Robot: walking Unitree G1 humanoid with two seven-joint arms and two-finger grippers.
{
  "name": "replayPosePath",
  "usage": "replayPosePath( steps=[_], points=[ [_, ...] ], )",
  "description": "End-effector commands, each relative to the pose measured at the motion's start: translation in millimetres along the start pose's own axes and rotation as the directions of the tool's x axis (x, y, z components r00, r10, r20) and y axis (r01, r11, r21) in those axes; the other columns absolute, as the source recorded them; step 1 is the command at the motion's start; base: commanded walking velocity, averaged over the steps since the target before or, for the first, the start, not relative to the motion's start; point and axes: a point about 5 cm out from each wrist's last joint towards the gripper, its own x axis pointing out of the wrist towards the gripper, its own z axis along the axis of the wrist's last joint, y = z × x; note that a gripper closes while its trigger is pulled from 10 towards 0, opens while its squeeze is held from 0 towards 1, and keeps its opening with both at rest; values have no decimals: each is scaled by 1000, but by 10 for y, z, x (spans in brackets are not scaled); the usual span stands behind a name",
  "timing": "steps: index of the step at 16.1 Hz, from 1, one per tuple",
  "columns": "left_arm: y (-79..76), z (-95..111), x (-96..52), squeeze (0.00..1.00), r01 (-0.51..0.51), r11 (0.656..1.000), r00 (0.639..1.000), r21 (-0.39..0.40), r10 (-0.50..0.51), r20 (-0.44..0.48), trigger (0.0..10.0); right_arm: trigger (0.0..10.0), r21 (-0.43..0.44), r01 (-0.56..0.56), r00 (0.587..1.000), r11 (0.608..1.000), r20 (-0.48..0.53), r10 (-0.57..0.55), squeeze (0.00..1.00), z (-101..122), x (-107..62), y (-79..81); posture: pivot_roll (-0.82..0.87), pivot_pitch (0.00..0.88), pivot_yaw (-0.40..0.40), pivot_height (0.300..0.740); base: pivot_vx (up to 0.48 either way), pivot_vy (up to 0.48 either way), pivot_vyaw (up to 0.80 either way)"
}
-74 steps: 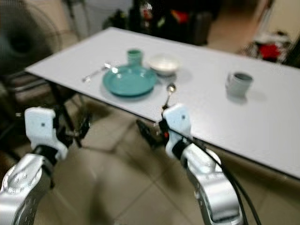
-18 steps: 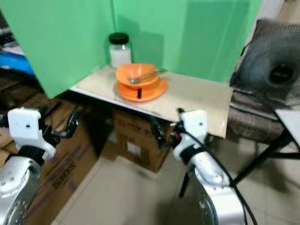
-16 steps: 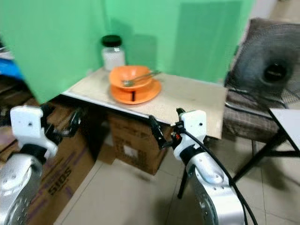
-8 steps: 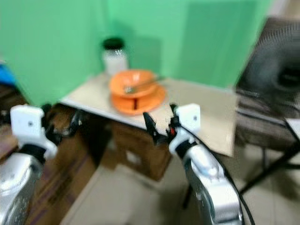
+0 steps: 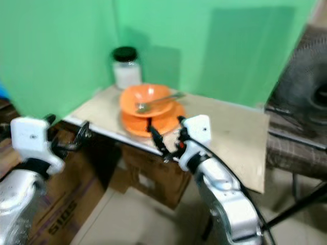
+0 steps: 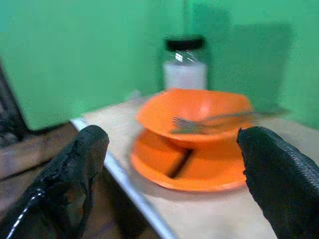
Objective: Setting the table
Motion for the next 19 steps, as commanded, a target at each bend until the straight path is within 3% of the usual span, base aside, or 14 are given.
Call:
replayPosePath(
  steps=[1,19],
  points=[
    [61,27,-20,0,-21,1000,1000,19,20,5,10000,10000,4,-21,1000,1000,12,21,0,40,30,39,15,0,52,740,337,0,0],
    [52,35,-6,0,-10,1000,1000,11,9,4,10000,10000,-10,-2,1000,1000,9,2,0,35,27,29,13,10,55,740,340,0,0]
  ],
)
